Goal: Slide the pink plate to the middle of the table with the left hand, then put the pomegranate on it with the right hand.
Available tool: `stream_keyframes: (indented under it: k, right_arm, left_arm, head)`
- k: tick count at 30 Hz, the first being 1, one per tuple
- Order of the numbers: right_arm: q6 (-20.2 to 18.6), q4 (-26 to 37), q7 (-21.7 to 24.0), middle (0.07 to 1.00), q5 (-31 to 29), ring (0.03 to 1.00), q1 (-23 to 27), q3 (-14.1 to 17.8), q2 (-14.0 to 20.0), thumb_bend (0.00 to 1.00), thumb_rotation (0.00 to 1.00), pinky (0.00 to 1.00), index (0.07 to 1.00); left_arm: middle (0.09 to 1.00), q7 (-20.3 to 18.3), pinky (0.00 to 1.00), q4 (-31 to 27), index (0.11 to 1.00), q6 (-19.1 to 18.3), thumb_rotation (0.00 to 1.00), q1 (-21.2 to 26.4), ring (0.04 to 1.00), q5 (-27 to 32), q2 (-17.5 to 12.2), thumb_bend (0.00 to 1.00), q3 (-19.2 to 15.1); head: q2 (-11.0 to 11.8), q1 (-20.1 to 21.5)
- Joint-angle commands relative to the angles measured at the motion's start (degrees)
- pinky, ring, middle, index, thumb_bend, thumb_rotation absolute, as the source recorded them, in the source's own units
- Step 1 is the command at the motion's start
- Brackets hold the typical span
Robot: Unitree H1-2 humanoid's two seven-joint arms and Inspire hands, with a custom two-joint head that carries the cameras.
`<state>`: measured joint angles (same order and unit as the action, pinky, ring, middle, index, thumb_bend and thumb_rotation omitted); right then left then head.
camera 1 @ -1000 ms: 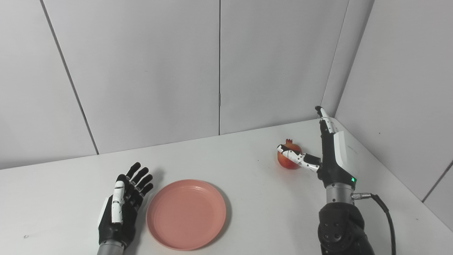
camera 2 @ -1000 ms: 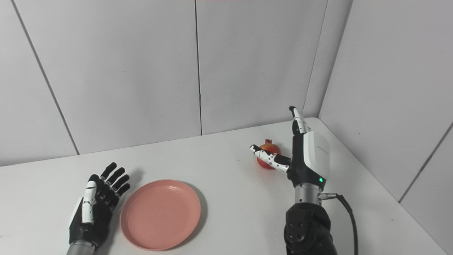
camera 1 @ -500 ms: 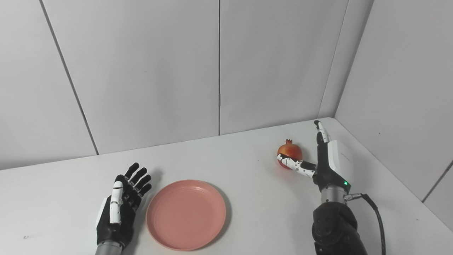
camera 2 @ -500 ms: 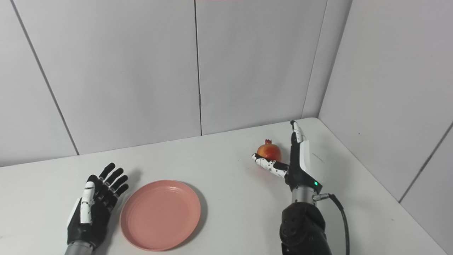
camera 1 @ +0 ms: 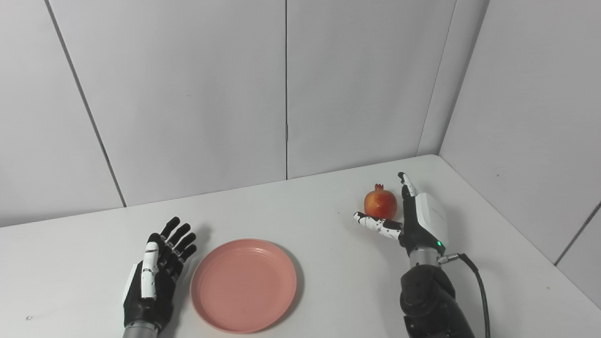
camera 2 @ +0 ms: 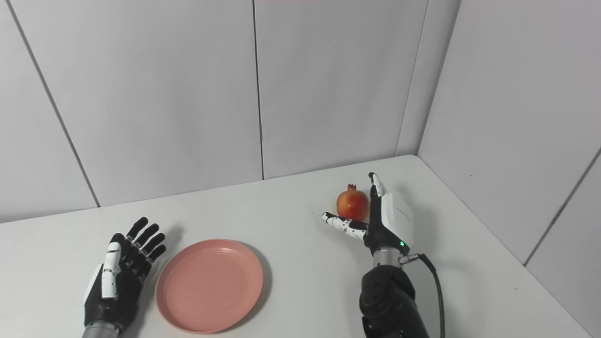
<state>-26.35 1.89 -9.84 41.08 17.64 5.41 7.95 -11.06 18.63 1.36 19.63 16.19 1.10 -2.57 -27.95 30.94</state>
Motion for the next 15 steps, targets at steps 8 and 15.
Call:
stream_keyframes:
  k: [8,15]
  right_arm:
    - [0.84,-3.47,-3.09,0.916,-2.04,0.844,4.69,-0.28,2.51,1.0,0.46,0.7,0.938]
    - [0.25,-5.48,-3.74,0.914,-3.25,0.836,6.59,-0.24,3.37,1.0,0.46,0.69,0.939]
  left_arm:
    - [0.874,-0.66,0.88,2.09,0.86,-0.82,1.0,-2.88,0.865,0.17,-1.06,0.39,-0.53]
    - [0.873,-0.77,0.88,2.35,0.855,-0.8,1.0,-2.79,0.866,0.16,-1.16,0.39,-0.56]
  head:
    - [-0.15,-0.1]
    - [-0.16,-0.16]
